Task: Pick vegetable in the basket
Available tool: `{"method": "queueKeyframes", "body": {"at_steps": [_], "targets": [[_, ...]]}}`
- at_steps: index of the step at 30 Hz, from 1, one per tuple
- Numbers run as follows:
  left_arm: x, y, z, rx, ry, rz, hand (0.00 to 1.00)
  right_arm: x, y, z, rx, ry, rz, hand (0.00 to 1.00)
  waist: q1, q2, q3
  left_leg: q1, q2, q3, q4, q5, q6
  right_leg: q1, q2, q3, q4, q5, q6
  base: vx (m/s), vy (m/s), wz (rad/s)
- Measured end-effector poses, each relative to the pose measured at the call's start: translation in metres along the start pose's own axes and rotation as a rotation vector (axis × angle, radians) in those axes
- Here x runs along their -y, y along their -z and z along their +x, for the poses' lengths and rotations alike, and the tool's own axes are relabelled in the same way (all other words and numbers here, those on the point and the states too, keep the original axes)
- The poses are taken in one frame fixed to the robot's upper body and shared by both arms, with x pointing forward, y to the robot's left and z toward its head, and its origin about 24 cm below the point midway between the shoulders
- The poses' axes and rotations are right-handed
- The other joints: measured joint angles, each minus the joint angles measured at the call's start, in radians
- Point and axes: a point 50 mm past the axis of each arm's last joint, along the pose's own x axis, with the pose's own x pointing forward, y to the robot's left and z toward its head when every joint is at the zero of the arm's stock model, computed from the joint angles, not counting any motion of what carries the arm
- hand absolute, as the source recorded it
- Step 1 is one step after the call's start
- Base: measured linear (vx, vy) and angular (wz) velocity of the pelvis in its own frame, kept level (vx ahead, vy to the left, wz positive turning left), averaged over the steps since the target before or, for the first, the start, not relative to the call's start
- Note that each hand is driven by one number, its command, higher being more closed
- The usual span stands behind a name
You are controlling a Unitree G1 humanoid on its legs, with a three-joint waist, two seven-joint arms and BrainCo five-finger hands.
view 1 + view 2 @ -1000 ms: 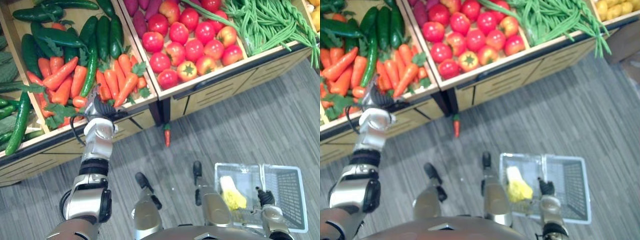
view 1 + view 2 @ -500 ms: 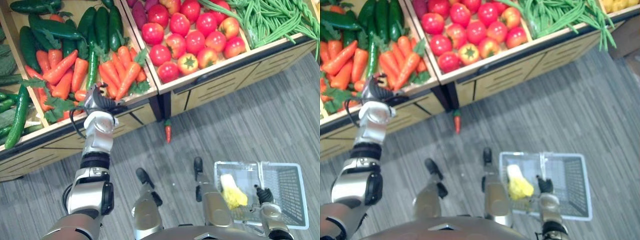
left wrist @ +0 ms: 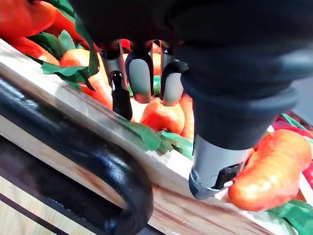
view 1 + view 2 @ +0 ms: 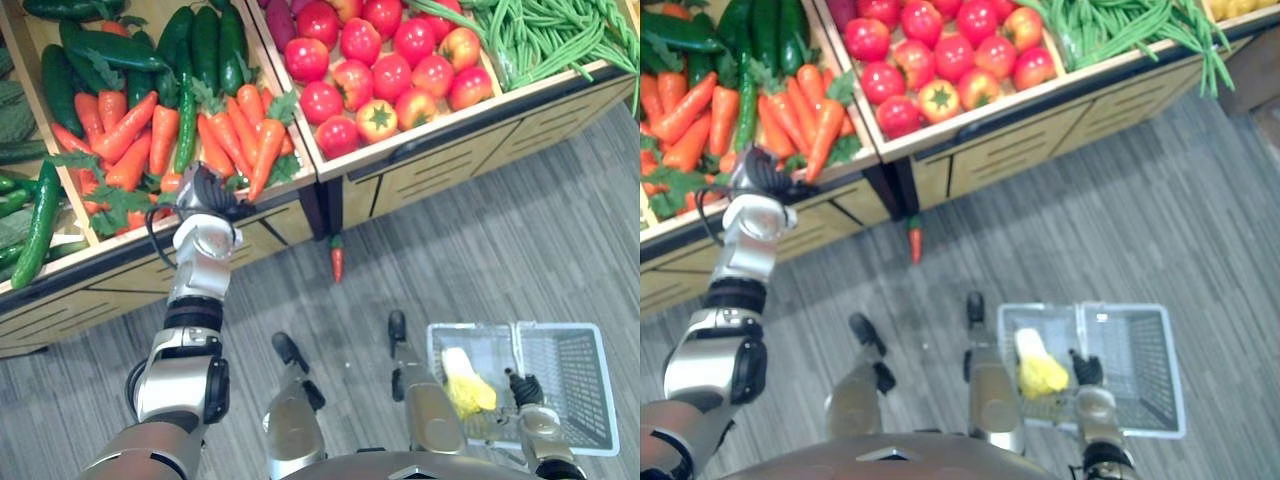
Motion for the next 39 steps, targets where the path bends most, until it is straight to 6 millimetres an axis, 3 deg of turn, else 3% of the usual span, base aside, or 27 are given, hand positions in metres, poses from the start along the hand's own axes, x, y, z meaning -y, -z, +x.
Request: {"method": "queueKeyframes", "body": {"at_steps": [1,17,22,26,35,39], "targets": [[0.001,-0.001,0.0,0.005,0.003,0.007,0.0,0.0,0.0,0.0,0.001,0.0,0.0,1.0,0.0,0.0,0.0,0.0,0.0,-0.001,0.0,0.0,0.0,0.0,0.0,0.0,0.0,0.0,0.0,0.0,0.0,0.0],[-0.001,0.005,-0.001,-0.048,-0.023,-0.008,0.0,-0.006,0.006,-0.001,-0.026,-0.015,0.005,1.0,-0.008,-0.014,-0.004,0.023,-0.005,-0.01,-0.001,0.007,0.002,0.027,0.001,-0.003,0.0,0.003,0.005,-0.01,-0.028,0.0],[-0.004,0.029,-0.011,-0.142,-0.094,-0.089,0.0,-0.013,0.007,-0.001,-0.043,-0.033,0.014,1.0,-0.033,-0.029,-0.005,0.058,-0.005,-0.012,-0.001,0.004,0.002,0.062,0.003,-0.01,-0.003,0.001,0.001,-0.01,-0.028,-0.01],[-0.006,0.046,-0.016,-0.255,-0.201,-0.295,0.0,-0.011,0.015,-0.002,-0.083,-0.023,0.027,1.0,-0.036,-0.03,-0.006,0.095,-0.002,-0.008,-0.001,-0.003,0.001,0.098,0.009,-0.006,-0.011,-0.004,-0.006,0.01,-0.035,-0.06],[-0.001,0.059,-0.024,-0.318,-0.258,-0.376,0.0,-0.01,0.017,-0.003,-0.09,-0.024,-0.009,1.0,-0.056,-0.026,-0.009,0.128,-0.008,-0.006,-0.001,-0.017,0.005,0.133,0.01,-0.007,-0.016,-0.012,-0.015,0.0,-0.003,-0.01],[0.014,0.07,-0.039,-0.371,-0.25,-0.39,0.0,-0.01,0.02,-0.003,-0.103,-0.021,-0.009,1.0,-0.058,-0.016,-0.016,0.156,-0.009,-0.003,-0.001,-0.028,0.001,0.16,0.01,-0.007,-0.018,-0.018,-0.023,0.02,-0.004,-0.01]]}}
